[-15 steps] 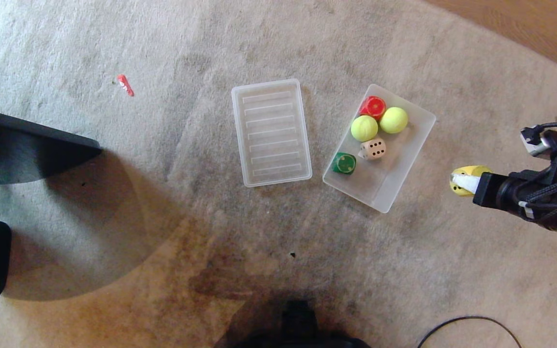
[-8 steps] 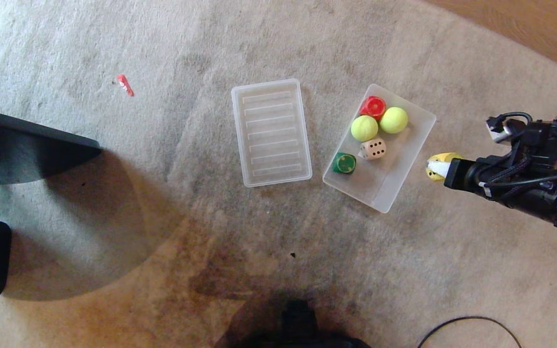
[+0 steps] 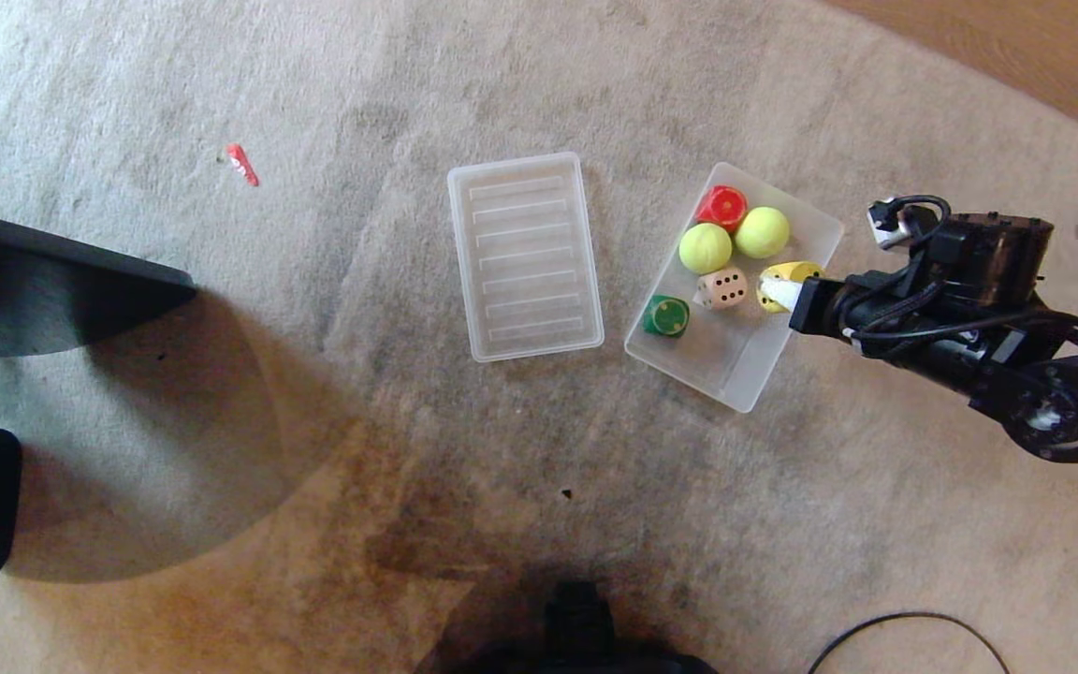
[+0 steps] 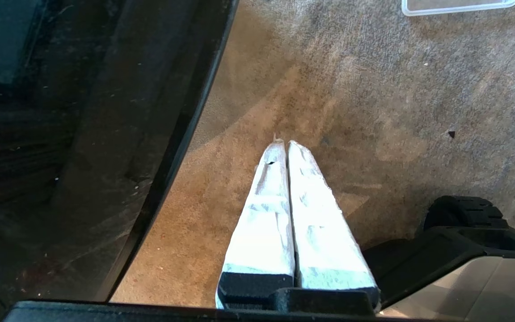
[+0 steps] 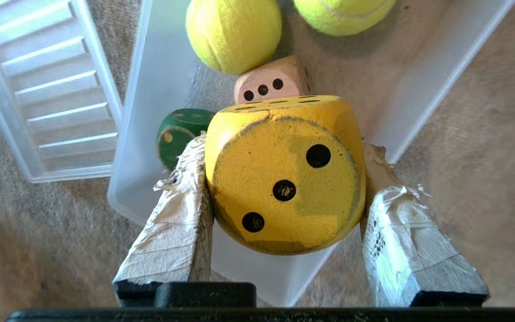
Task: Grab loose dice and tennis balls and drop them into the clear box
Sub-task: Put the toys in the box
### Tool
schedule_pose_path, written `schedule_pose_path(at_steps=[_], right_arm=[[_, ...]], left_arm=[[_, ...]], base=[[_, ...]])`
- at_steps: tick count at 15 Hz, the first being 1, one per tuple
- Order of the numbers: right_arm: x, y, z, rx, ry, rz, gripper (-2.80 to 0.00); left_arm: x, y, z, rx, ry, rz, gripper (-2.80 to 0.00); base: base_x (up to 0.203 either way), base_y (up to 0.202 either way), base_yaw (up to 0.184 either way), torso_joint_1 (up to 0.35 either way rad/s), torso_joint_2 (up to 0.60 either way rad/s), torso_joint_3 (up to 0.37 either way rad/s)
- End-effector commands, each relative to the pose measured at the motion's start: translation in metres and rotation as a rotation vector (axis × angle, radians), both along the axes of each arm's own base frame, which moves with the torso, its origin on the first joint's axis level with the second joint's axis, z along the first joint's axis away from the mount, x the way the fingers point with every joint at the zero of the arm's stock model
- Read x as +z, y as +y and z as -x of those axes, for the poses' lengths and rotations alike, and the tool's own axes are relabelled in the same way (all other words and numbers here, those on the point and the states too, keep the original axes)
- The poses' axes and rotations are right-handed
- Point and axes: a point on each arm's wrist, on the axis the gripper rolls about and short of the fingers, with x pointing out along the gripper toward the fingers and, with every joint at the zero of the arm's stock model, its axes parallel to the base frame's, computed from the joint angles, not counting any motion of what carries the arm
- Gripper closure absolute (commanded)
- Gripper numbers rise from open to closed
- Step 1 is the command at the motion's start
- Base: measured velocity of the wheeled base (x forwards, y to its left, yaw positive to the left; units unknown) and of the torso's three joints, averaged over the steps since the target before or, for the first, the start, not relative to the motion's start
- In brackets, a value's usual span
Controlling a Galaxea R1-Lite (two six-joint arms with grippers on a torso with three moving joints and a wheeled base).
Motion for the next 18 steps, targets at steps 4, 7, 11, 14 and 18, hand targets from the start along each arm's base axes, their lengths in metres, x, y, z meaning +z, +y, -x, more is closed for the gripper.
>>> schedule_pose_path(at_steps=[4,7,11,14,18], right_arm=[[-0.016,0.017,-0.017,0.041,0.008,-0.001,0.00],[-0.018,0.022,-0.021,0.064,-0.013,-0.009,0.00],[-0.019,0.028,-0.023,0.100,-0.031,-0.018,0.00],[-0.019,0.028,-0.023,0.100,-0.031,-0.018,0.00],[-0.025,0.035,-0.026,0.126,-0.014,-0.044,-2.80]], left_arm=[[0.000,0.000,0.000,0.001,0.000,0.000,0.00],[0.000,0.000,0.000,0.001,0.000,0.000,0.00],[0.000,0.000,0.000,0.001,0.002,0.000,0.00],[0.000,0.000,0.000,0.001,0.002,0.000,0.00],[0.000,0.000,0.000,0.001,0.000,0.000,0.00]], base=[[0.000,0.000,0.000,0.000,0.00,0.000],[0.000,0.000,0.000,0.000,0.00,0.000],[0.000,0.000,0.000,0.000,0.00,0.000],[0.000,0.000,0.000,0.000,0.00,0.000],[0.000,0.000,0.000,0.000,0.00,0.000]])
